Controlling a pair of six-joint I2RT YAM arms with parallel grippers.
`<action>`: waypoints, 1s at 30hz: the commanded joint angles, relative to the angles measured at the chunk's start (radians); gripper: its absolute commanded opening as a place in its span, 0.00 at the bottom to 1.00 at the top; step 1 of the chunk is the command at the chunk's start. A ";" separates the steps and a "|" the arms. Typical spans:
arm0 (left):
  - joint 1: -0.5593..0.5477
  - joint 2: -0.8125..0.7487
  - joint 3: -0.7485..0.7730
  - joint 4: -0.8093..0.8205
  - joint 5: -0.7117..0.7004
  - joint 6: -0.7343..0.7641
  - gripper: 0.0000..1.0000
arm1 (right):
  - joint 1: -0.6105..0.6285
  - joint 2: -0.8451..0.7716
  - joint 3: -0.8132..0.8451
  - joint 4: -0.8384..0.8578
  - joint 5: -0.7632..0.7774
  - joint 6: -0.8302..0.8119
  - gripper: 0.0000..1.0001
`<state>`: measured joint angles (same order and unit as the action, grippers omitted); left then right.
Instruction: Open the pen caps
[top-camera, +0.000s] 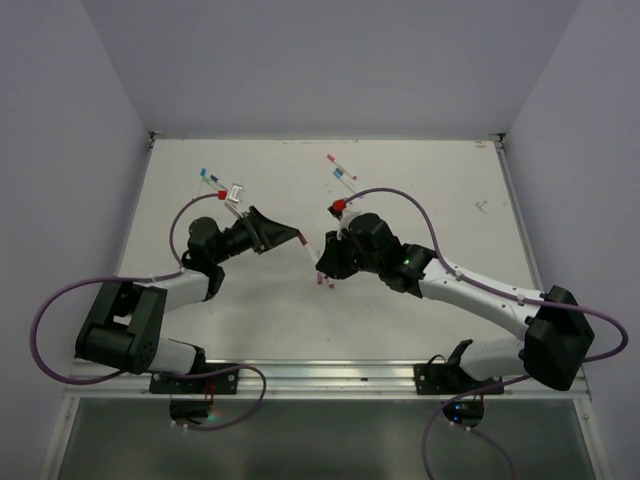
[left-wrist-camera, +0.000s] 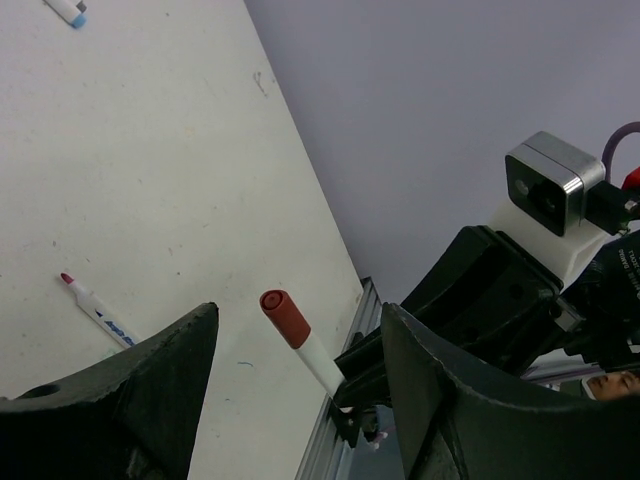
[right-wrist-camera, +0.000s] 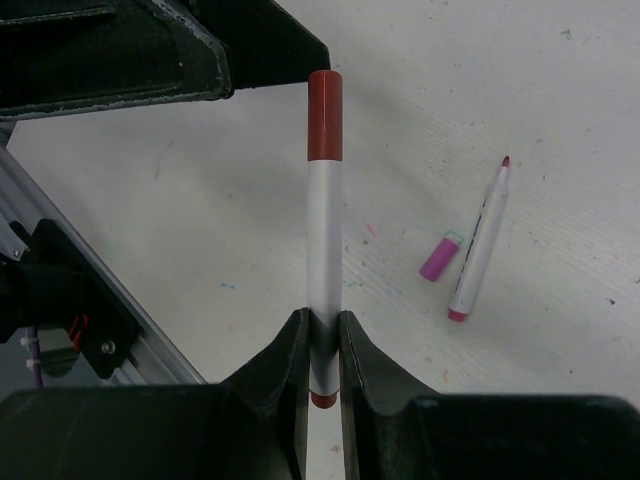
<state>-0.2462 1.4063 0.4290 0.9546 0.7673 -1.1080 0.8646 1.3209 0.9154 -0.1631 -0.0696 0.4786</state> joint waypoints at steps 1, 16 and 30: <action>-0.010 0.005 0.017 0.030 0.007 -0.013 0.69 | 0.010 0.004 0.054 0.054 0.024 0.020 0.00; -0.019 0.085 0.033 0.138 0.052 -0.095 0.55 | 0.031 0.083 0.086 0.086 0.028 0.009 0.00; -0.021 0.109 0.045 0.147 0.046 -0.102 0.35 | 0.034 0.084 0.085 0.089 0.019 -0.005 0.00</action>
<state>-0.2584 1.5085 0.4366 1.0370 0.7963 -1.1961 0.8921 1.4109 0.9630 -0.1181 -0.0631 0.4820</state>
